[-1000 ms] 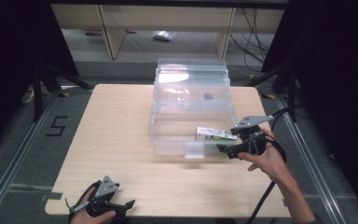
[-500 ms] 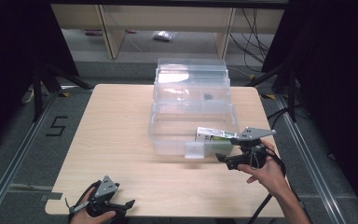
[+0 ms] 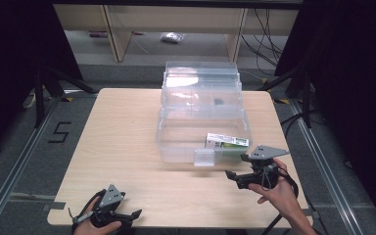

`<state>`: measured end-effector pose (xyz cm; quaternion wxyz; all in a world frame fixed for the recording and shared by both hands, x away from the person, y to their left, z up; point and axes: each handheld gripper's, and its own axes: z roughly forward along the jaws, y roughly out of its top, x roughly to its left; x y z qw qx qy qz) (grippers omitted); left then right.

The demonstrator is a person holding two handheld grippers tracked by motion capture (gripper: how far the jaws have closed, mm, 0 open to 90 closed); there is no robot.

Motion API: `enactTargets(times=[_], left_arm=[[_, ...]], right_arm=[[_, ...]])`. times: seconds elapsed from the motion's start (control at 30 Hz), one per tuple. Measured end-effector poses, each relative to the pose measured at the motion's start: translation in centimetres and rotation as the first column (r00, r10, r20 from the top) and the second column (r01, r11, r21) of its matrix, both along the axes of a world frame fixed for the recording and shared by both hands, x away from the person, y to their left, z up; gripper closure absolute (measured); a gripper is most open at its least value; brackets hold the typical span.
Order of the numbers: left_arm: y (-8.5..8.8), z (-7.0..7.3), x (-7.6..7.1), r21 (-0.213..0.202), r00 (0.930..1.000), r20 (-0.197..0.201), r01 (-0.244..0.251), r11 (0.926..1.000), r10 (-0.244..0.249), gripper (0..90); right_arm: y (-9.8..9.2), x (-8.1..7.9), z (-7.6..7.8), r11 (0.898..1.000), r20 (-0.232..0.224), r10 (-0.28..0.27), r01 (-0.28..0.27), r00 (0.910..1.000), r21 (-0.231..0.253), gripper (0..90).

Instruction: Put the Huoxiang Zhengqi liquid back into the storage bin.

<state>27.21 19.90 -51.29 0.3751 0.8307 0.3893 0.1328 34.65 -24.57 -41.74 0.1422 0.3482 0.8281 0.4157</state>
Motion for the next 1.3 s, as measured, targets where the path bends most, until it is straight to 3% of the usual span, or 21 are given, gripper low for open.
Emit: enactTargets(times=[0.07, 0.13, 0.2, 0.27, 0.3, 0.53, 0.57, 0.77, 0.93, 1.03, 1.1, 1.2, 1.27, 1.3], left_arm=[[0.0, 0.0, 0.0, 0.000, 1.0000, 0.001, -0.001, 1.0000, 0.001, 15.6], [0.0, 0.0, -0.1, -0.001, 1.0000, 0.001, 0.000, 1.0000, 0.000, 15.6], [0.0, 0.0, -0.1, -0.004, 1.0000, 0.001, -0.002, 1.0000, 0.002, 15.6], [0.0, 0.0, 0.0, -0.003, 1.0000, 0.005, 0.000, 1.0000, 0.000, 15.6], [0.0, 0.0, 0.0, 0.000, 1.0000, 0.006, 0.001, 1.0000, -0.001, 15.6], [0.1, 0.0, 0.0, 0.010, 1.0000, 0.006, 0.006, 0.9999, -0.006, 15.6], [0.1, 0.1, 0.0, 0.010, 1.0000, 0.005, 0.008, 0.9999, -0.008, 15.6], [0.1, 0.1, 0.0, 0.014, 0.9999, 0.000, 0.014, 0.9998, -0.014, 15.6], [0.1, 0.1, 0.0, 0.009, 1.0000, 0.006, 0.007, 0.9999, -0.007, 15.6], [0.1, 0.2, 0.0, 0.014, 0.9999, 0.005, 0.012, 0.9998, -0.012, 15.6], [0.1, 0.1, 0.0, 0.013, 0.9999, 0.004, 0.011, 0.9999, -0.011, 15.6], [0.0, 0.1, 0.0, 0.011, 0.9999, 0.004, 0.011, 0.9999, -0.011, 15.6], [0.0, 0.1, 0.0, 0.013, 0.9999, 0.002, 0.012, 0.9999, -0.012, 15.6], [0.0, 0.1, 0.0, 0.018, 0.9999, -0.003, 0.013, 0.9998, -0.013, 15.6]], right_arm=[[0.0, -0.3, -0.4, 1.000, 0.000, -0.006, 0.006, 1.0000, 0.012, 18.8], [0.1, -0.9, -0.9, 0.999, -0.029, -0.017, 0.018, 0.9994, 0.031, 18.8], [-0.1, -0.9, -1.1, 1.000, -0.002, -0.007, 0.007, 1.0000, 0.024, 18.8], [-0.1, -1.1, -1.5, 0.999, -0.016, -0.002, 0.003, 0.9999, 0.032, 18.8], [0.0, -1.6, -1.9, 0.998, -0.054, -0.030, 0.033, 0.9981, 0.048, 18.8], [-0.2, -1.9, -3.3, 0.999, -0.064, -0.026, 0.028, 0.9976, 0.041, 18.5], [-0.4, -1.9, -3.5, 0.999, -0.049, -0.027, 0.029, 0.9984, 0.032, 18.3], [-0.9, -2.8, -4.7, 0.996, -0.122, -0.061, 0.068, 0.9906, 0.053, 18.3], [-1.2, -3.0, -5.4, 0.997, -0.111, -0.041, 0.048, 0.9929, 0.063, 18.3], [-1.3, -3.5, -5.7, 0.995, -0.148, -0.056, 0.067, 0.9873, 0.073, 18.2], [-1.4, -3.5, -5.8, 0.996, -0.122, -0.062, 0.069, 0.9906, 0.053, 18.0], [-1.5, -3.8, -6.1, 0.995, -0.128, -0.076, 0.083, 0.9888, 0.052, 17.5], [-1.5, -4.3, -6.2, 0.993, -0.173, -0.089, 0.101, 0.9809, 0.064, 17.1], [-1.6, -4.5, -6.3, 0.994, -0.155, -0.093, 0.101, 0.9836, 0.044, 17.0]])
